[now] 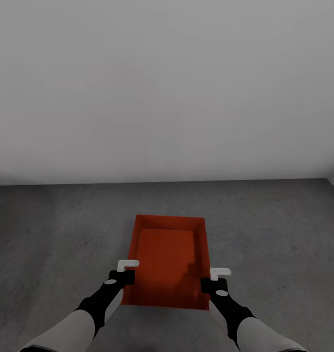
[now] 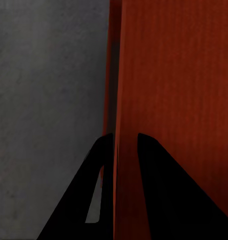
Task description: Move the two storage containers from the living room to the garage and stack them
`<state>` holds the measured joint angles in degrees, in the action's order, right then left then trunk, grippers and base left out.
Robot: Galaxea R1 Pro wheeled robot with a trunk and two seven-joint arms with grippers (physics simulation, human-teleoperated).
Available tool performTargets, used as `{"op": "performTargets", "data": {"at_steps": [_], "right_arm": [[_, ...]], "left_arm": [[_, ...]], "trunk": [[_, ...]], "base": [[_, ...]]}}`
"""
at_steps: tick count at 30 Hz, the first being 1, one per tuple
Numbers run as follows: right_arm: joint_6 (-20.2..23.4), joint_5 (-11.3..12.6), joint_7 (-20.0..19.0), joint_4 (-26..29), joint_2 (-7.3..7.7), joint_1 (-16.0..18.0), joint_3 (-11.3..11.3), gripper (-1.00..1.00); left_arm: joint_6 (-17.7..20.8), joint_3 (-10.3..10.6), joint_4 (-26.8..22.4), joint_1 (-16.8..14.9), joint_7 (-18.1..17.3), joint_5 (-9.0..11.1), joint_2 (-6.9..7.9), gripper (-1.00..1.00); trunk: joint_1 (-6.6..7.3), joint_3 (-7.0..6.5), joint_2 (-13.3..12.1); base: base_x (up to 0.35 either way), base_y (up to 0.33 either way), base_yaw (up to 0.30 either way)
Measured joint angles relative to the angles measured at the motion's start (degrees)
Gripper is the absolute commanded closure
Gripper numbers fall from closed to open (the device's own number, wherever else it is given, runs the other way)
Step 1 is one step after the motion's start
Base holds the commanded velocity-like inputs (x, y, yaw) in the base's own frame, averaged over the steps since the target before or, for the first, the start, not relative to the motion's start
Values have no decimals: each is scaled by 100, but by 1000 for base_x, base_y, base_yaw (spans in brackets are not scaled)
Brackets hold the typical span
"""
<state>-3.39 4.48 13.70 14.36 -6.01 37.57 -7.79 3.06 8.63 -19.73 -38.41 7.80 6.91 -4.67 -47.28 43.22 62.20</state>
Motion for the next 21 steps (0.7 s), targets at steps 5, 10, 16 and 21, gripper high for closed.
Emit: {"op": "performTargets", "data": {"at_steps": [5,10,16,21], "right_arm": [[1,2,-2,1,4,0,-4,100],[2,2,-4,2,7,0,-6,100],[4,5,-6,3,12,0,-11,100],[4,6,-7,3,13,0,-12,100]], "left_arm": [[-3,-1,4,0,5,0,-4,100],[-3,-2,4,0,9,0,-8,100],[-3,1,4,0,17,3,-13,100],[-4,-1,5,0,16,0,-14,100]], "trunk": [[1,0,0],[-1,0,0],[-2,0,0],[-3,0,0]], "base": [[300,0,0],[222,0,0],[35,0,0],[3,0,0]]}}
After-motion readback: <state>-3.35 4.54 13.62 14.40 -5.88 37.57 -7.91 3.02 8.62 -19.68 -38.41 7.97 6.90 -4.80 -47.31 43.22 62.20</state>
